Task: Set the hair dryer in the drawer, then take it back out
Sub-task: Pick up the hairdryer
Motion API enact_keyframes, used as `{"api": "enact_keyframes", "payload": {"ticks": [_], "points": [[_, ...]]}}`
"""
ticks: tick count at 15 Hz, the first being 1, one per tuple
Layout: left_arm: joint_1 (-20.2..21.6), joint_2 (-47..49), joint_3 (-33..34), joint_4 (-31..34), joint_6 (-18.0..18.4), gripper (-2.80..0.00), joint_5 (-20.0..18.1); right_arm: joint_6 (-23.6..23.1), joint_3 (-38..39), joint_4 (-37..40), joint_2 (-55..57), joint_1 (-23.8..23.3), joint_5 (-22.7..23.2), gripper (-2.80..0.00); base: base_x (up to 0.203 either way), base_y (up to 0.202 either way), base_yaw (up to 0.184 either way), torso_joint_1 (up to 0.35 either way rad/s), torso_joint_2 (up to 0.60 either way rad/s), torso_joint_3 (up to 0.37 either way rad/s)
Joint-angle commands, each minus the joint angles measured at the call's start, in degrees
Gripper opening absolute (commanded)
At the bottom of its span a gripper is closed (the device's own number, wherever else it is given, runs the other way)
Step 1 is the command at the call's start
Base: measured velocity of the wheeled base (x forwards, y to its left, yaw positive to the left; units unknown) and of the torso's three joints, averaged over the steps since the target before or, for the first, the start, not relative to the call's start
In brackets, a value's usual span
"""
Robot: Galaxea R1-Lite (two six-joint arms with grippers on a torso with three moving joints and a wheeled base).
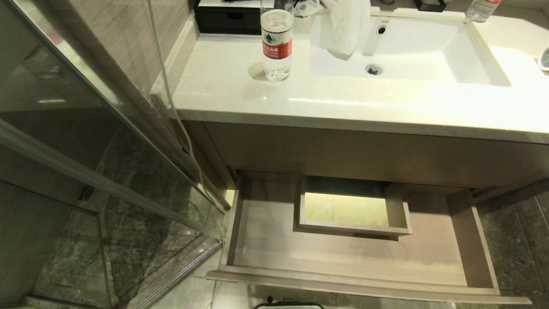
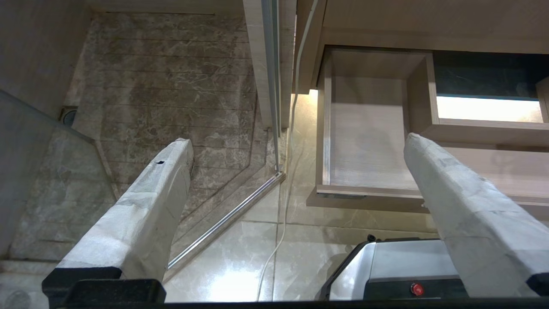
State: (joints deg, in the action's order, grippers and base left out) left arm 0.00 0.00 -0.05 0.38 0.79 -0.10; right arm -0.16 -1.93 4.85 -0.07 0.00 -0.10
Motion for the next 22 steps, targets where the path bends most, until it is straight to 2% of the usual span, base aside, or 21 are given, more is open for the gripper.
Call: {"api": "enact_keyframes", "payload": {"ticks": [1,9,16,22], "points": [[0.0,0.0,0.0,0.0,0.0,0.0,0.0,0.0,-0.1,0.1,0.1,0.0,-0.1,-2.8,0.0,0.0,0.0,0.0,0.0,0.0],[0.0,0.0,0.0,0.0,0.0,0.0,0.0,0.0,0.0,0.1,0.1,0.0,-0.1,-2.8,0.0,0.0,0.0,0.0,0.0,0.0],[0.0,0.0,0.0,-0.2,-0.2,0.0,0.0,0.0,0.0,0.2,0.0,0.0,-0.1,-2.8,-0.002,-0.005,0.126,0.003,0.0,0.002],[0.0,0.0,0.0,-0.2,-0.3,0.0,0.0,0.0,0.0,0.1,0.0,0.0,-0.1,-2.8,0.0,0.0,0.0,0.0,0.0,0.0]]}}
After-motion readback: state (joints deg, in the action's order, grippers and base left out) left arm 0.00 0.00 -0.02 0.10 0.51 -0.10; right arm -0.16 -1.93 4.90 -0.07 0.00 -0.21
